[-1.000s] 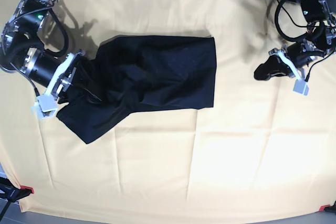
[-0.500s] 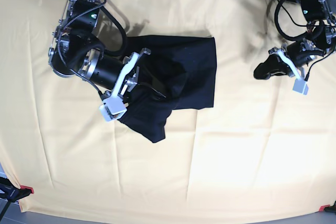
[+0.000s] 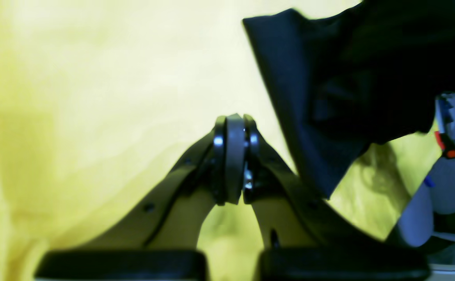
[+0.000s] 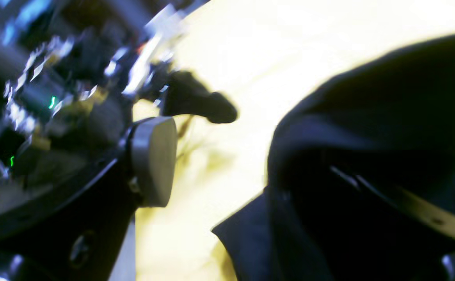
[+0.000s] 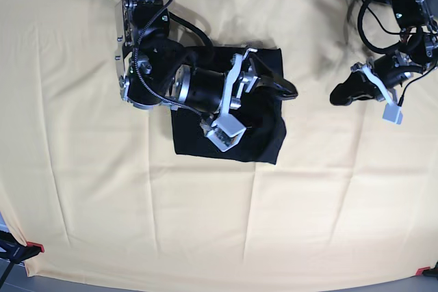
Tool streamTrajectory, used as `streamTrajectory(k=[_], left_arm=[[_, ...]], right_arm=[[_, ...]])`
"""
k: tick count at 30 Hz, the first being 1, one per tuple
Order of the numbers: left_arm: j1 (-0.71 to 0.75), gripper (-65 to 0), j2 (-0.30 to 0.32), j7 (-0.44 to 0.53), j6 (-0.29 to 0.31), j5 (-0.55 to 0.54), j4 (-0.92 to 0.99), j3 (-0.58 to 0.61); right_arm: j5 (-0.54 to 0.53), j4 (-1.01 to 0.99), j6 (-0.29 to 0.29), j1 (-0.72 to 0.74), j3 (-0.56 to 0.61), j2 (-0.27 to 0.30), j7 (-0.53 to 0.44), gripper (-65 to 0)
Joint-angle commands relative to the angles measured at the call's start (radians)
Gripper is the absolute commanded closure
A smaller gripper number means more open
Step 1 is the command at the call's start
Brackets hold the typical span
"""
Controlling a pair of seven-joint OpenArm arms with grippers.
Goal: Fold the T-shirt properly
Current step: 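Grasp the strip end with the right gripper and fold it over the middle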
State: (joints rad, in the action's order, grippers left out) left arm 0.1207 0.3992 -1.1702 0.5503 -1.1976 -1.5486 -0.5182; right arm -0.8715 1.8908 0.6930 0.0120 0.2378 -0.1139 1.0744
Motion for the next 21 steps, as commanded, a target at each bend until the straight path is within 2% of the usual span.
streamTrajectory(k=[1,4,9,16,18,20,21], left_arm=[[-0.011,0.0,0.016,0.018,0.003,-0.031,-0.016,-0.006],[-0.01,0.0,0.016,0.017,0.003,-0.03,-0.016,-0.006],[-0.01,0.0,0.021,0.017,0.003,-0.031,-0.016,-0.006],[-0.01,0.0,0.026,0.017,0.004,-0.032,-0.016,-0.006],[-0.011,0.0,0.043,0.017,0.005,-0.04,-0.016,-0.006],[-0.011,0.0,0.075,0.016,0.034,-0.069,-0.016,-0.006],[-0.011,0.0,0.094,0.012,0.052,-0.096,-0.016,-0.006]], right_arm=[[-0.024,0.016,0.005,0.039,0.012,-0.007,-0.031,-45.1],[-0.004,0.016,0.005,0.092,0.016,-0.007,-0.01,-45.1],[-0.003,0.02,0.005,0.163,-0.008,-0.002,0.124,-45.0],[-0.02,0.02,0.005,0.163,-0.03,0.057,0.127,-45.0],[-0.016,0.02,0.005,0.163,-0.031,0.079,0.127,-45.0],[-0.017,0.02,0.005,0.163,-0.031,0.1,0.126,-44.5],[-0.016,0.02,0.005,0.163,-0.031,0.11,0.124,-41.6]])
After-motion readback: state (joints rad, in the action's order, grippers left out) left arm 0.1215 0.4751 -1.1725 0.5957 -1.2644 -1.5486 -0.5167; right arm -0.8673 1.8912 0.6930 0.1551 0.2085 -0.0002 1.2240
